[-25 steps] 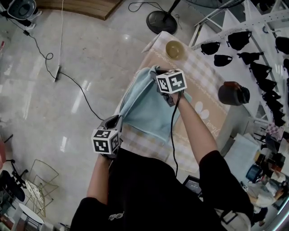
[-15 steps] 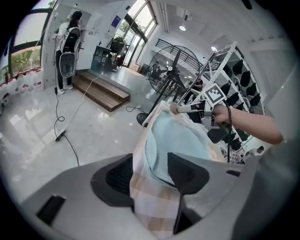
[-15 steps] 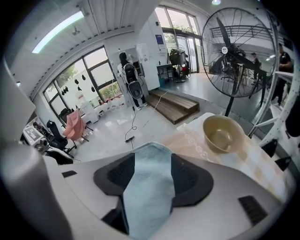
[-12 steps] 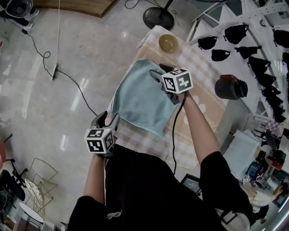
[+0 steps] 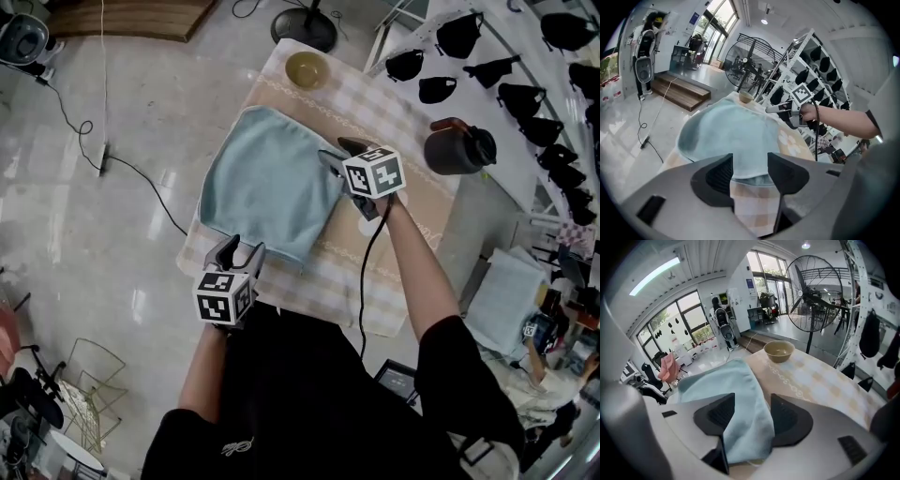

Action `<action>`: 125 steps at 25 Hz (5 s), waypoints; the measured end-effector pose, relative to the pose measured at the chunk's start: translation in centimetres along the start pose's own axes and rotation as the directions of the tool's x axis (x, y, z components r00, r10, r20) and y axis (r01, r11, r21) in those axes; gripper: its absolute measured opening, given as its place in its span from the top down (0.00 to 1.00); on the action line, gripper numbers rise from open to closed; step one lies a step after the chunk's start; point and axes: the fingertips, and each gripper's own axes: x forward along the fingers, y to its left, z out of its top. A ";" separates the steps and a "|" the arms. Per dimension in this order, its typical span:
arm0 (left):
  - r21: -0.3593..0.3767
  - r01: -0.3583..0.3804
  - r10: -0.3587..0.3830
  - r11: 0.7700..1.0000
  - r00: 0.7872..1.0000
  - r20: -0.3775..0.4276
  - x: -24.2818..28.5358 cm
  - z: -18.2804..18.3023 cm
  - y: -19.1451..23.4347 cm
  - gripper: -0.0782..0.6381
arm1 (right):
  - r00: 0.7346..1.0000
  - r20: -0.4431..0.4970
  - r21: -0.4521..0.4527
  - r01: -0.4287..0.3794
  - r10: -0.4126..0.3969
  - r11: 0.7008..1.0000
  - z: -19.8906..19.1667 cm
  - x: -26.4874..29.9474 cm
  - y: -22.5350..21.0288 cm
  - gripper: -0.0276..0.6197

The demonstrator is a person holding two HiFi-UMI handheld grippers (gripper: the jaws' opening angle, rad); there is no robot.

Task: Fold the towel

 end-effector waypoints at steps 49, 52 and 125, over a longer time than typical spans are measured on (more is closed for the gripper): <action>-0.028 -0.148 0.146 0.989 0.987 -0.074 2.9 -15.5 -10.7 0.87 | 0.942 -0.148 -0.367 -0.334 0.300 0.868 -16.8 -7.1 -2.3 0.69; 0.001 -0.144 0.144 0.990 0.987 -0.077 2.7 -15.4 -11.1 0.87 | 0.942 -0.144 -0.370 -0.337 0.305 0.866 -16.9 -6.9 -2.4 0.68; -0.212 -0.017 0.018 0.977 1.000 0.005 -2.1 2.3 14.0 0.87 | 0.964 -0.201 -0.281 -0.227 0.174 0.933 7.6 7.6 4.0 0.88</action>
